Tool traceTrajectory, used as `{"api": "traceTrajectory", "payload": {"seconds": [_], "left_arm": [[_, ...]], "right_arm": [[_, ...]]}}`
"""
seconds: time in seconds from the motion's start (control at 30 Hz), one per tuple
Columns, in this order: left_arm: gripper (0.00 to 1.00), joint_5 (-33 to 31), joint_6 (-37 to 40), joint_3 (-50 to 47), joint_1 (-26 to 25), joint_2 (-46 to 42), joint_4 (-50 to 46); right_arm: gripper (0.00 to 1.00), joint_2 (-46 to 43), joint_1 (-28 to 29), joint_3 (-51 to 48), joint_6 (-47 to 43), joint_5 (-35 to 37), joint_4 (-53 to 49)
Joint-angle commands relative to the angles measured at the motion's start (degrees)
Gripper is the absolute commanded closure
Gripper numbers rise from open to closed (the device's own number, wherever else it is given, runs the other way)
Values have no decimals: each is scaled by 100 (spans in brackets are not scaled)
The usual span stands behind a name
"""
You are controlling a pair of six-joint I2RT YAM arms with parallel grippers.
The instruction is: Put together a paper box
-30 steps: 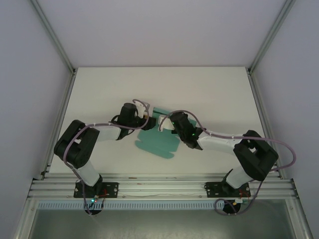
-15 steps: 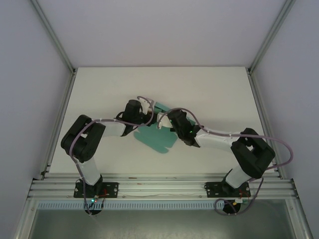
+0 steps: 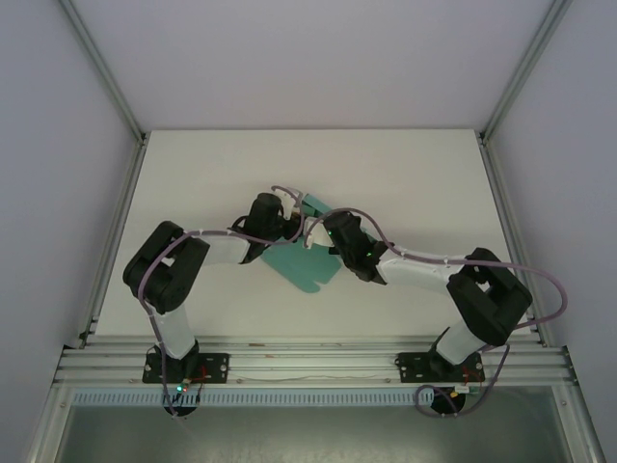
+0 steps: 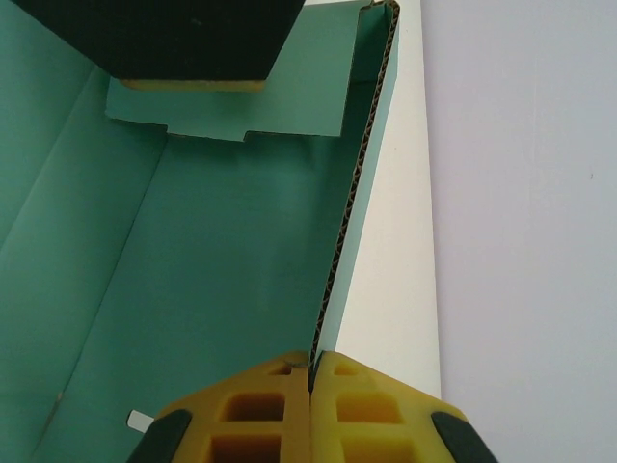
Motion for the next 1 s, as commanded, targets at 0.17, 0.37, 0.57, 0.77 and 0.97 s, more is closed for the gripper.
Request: {"api": "traceTrajectory", "payload": {"seconds": [0.17, 0.37, 0.57, 0.77, 0.97], "left_arm": [[31, 330, 243, -287, 601, -215, -220], [25, 2092, 977, -119, 833, 2, -244], [48, 2747, 1223, 545, 839, 351, -936], [71, 1947, 681, 486, 756, 396, -730], [85, 40, 125, 228, 199, 239, -536]], "right_arm": [[100, -71, 27, -86, 93, -1011, -892], [100, 15, -67, 72, 228, -1363, -1173], [100, 216, -169, 221, 223, -1476, -1126], [100, 218, -180, 249, 188, -1371, -1035], [100, 172, -131, 113, 256, -968, -540]]}}
